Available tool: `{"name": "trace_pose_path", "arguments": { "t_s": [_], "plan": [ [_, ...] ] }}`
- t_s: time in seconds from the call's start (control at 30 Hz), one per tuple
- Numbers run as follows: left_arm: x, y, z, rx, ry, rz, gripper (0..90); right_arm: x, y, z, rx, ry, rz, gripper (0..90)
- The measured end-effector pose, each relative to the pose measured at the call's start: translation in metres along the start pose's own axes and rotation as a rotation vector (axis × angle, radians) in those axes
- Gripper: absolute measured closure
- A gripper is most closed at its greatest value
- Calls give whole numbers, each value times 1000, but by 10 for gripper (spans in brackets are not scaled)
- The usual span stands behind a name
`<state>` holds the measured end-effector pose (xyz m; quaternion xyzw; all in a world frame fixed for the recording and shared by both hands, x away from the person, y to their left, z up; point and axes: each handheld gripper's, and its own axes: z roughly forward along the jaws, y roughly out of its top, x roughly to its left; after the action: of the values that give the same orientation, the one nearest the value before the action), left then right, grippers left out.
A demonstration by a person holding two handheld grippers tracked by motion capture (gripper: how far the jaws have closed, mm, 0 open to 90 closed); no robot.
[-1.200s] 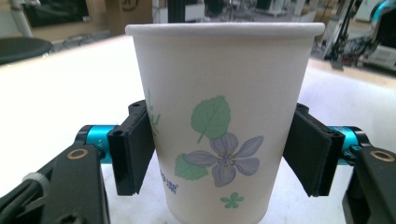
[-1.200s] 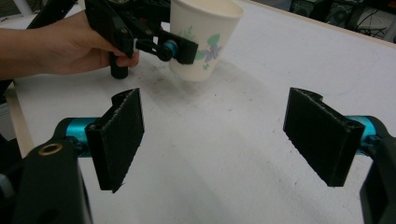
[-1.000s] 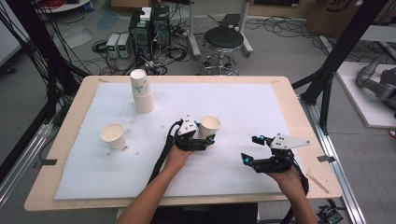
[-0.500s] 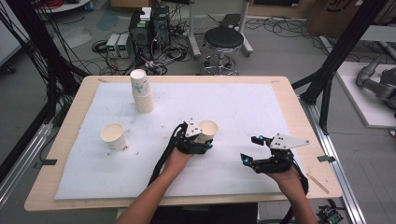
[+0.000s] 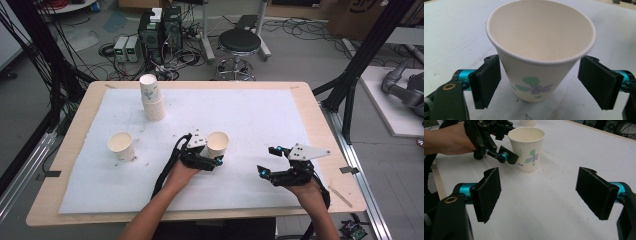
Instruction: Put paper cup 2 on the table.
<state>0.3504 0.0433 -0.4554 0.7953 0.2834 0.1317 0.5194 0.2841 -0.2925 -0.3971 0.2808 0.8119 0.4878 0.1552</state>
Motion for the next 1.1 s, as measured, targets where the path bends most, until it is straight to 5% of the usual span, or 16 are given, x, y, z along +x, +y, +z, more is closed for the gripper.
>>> {"name": "trace_pose_path", "arguments": {
  "t_s": [0.3,0.77,1.1],
  "plan": [
    [2,-5,-40,-76,-32,-21,182,0,0,1,-2,-1,-3,206],
    [21,-11,-106,-247,48,-55,181,1,-6,-1,3,-45,4,206],
    [22,-15,-126,-281,75,-34,181,2,-8,-1,-8,-99,-1,206]
  ]
}}
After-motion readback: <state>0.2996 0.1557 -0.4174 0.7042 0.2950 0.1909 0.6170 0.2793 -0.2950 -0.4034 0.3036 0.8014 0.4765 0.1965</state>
